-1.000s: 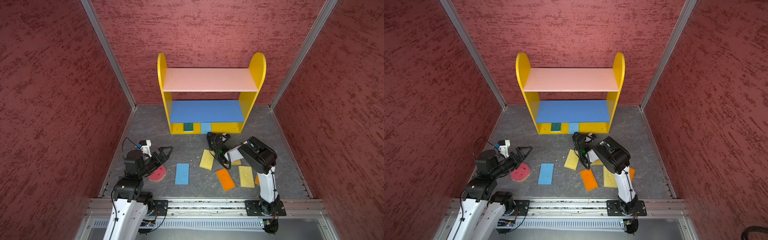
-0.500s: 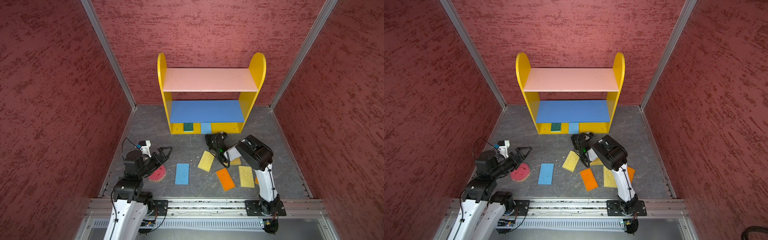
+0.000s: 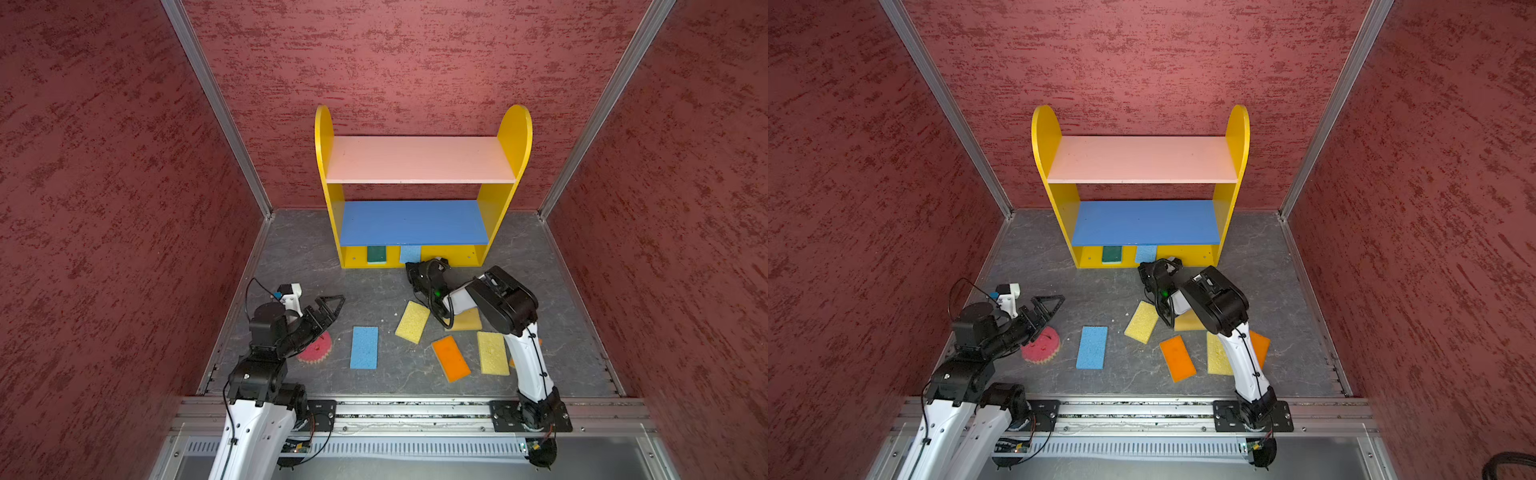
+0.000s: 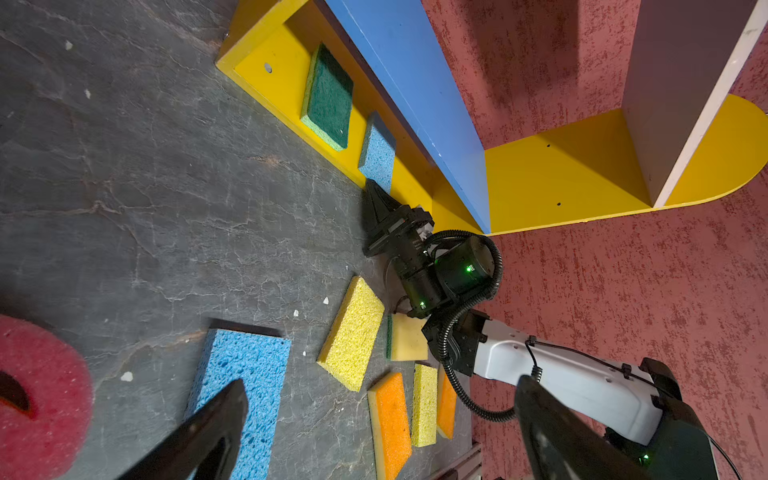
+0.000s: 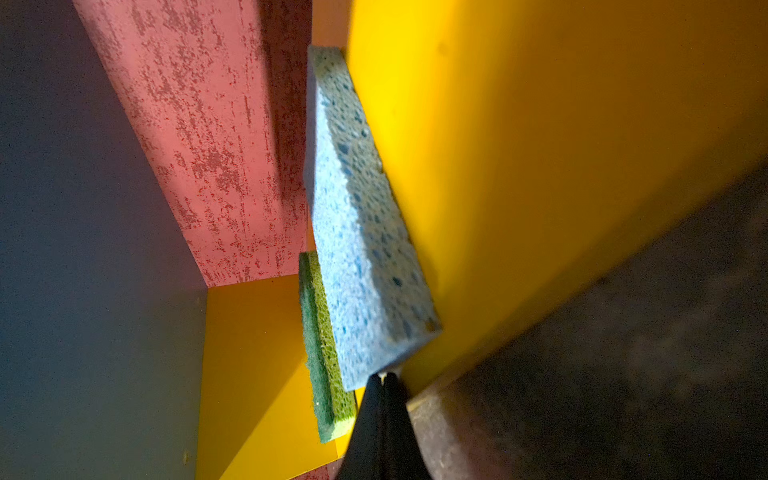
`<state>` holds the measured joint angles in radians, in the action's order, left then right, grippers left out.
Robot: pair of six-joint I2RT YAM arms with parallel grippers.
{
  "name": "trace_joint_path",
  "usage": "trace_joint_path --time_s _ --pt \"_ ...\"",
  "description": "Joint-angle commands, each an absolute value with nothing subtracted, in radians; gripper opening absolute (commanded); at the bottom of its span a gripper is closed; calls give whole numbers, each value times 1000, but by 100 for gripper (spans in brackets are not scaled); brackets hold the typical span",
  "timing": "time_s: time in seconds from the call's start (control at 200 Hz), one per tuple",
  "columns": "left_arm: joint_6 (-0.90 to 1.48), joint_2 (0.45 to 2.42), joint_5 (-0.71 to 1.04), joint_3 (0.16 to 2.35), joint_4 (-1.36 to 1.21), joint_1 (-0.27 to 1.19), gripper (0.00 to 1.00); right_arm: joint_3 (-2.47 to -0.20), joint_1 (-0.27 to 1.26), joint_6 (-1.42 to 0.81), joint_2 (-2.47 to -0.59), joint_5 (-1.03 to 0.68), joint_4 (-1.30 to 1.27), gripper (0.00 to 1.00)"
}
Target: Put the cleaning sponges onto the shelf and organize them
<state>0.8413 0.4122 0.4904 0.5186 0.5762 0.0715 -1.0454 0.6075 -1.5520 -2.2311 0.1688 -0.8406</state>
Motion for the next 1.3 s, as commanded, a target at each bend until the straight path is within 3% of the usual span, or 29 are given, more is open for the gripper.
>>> trace_joint_path --time_s 0.0,0.581,1.067,1.292 --pt "842 405 482 516 566 62 100 -1017 600 -1603 -2241 189 -768 0" --pt "848 393 467 515 572 62 100 -891 591 -1515 -2135 199 -796 0" --pt "872 403 468 483 517 58 100 -650 591 -1271 -1726 208 -625 0" --pt "883 414 476 458 491 58 100 -657 591 -1160 -1610 198 -438 0"
